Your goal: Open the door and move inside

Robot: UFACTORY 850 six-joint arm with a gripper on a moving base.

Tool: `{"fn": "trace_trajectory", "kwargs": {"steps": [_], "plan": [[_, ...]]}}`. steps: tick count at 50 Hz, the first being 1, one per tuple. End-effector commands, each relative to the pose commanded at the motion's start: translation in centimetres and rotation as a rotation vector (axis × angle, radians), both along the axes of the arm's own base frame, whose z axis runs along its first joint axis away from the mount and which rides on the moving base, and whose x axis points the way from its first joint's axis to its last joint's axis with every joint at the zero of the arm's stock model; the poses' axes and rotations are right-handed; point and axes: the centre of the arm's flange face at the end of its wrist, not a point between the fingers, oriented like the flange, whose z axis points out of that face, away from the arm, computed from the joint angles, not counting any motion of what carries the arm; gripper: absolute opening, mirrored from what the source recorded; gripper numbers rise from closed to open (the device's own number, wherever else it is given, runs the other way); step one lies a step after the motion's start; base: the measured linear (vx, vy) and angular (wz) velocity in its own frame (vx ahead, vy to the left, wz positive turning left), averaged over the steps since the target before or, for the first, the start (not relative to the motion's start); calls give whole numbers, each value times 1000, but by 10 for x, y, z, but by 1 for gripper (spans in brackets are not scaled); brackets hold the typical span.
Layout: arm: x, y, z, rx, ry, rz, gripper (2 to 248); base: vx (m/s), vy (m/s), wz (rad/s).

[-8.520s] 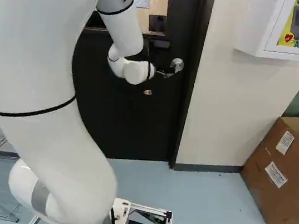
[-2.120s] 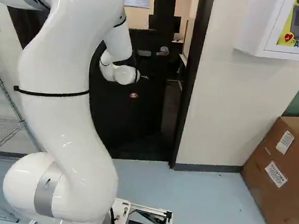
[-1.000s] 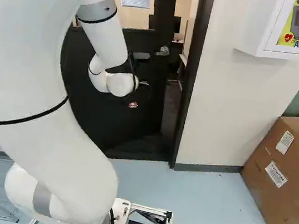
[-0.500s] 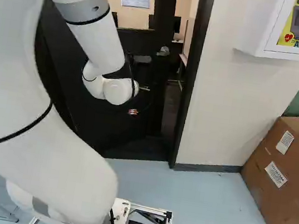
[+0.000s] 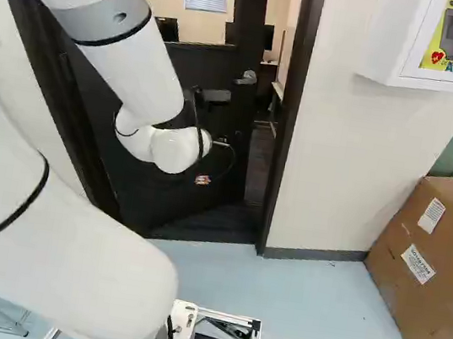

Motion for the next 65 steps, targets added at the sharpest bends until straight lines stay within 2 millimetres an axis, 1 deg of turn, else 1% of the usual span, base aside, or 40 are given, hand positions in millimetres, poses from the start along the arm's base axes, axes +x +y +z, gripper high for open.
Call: {"fn": "trace_trajectory", "kwargs": {"steps": [45,65], "plan": [[-1,-1,0,0,0,-2,247,12,2,-6],[-1,-1,0,0,0,-2,247,60,71,187]]}}
